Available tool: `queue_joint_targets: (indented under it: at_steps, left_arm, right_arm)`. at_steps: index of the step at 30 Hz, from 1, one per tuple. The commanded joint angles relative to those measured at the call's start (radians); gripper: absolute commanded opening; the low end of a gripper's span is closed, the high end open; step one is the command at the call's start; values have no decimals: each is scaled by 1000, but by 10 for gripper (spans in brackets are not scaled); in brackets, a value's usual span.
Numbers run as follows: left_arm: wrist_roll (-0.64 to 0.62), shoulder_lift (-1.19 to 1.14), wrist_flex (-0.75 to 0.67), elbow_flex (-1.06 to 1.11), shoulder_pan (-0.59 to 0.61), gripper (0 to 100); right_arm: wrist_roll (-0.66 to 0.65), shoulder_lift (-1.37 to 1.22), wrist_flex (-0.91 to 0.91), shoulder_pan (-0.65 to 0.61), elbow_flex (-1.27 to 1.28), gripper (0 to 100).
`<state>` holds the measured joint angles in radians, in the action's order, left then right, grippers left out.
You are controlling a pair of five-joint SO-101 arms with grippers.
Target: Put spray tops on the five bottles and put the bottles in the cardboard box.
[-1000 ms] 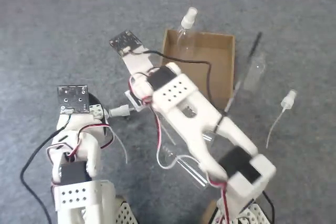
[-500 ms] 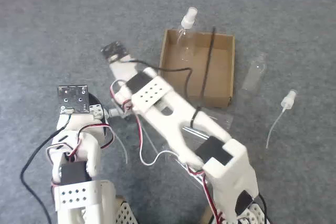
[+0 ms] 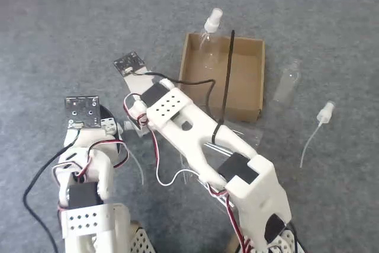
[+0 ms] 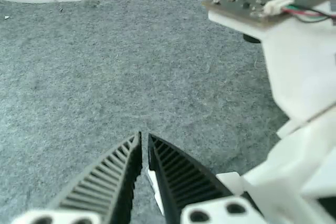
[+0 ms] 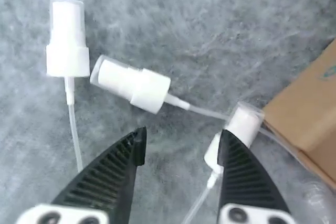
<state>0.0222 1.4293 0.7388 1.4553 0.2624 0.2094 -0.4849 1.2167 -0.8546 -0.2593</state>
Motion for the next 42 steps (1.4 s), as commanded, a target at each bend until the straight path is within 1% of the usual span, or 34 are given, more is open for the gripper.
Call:
queue_joint_targets:
  at_steps: [1, 3, 10, 17, 21, 23, 26, 30, 35, 40, 42]
  left_arm:
    - [0, 2, -29, -35, -2, 12]
    - [0, 2, -29, -35, -2, 12]
    - [0, 2, -29, -33, -2, 12]
    - [0, 2, -29, -31, -2, 12]
    - [0, 2, -29, -31, -2, 12]
    - [0, 2, -29, -31, -3, 12]
    - [0, 2, -29, -31, -3, 12]
    - [0, 2, -29, -31, -3, 12]
    - [0, 2, -29, -31, -3, 12]
    - [0, 2, -29, -30, -3, 12]
    - [0, 2, -29, -30, -3, 12]
  right_arm:
    - [3, 77, 113, 19, -112, 178]
    - [-12, 101, 163, 31, -147, 178]
    - [-149, 208, 360, 79, -276, 177]
    - [-175, 334, 529, 87, -345, 175]
    - [-259, 429, 581, 93, -341, 173]
    - [-267, 486, 581, 134, -318, 173]
    - [-273, 573, 579, 236, -272, 173]
    - [-374, 673, 579, 441, -207, 173]
    - [-448, 743, 578, 696, -132, 167]
    - [-511, 750, 549, 903, -89, 62]
    - [-522, 750, 519, 978, -71, 69]
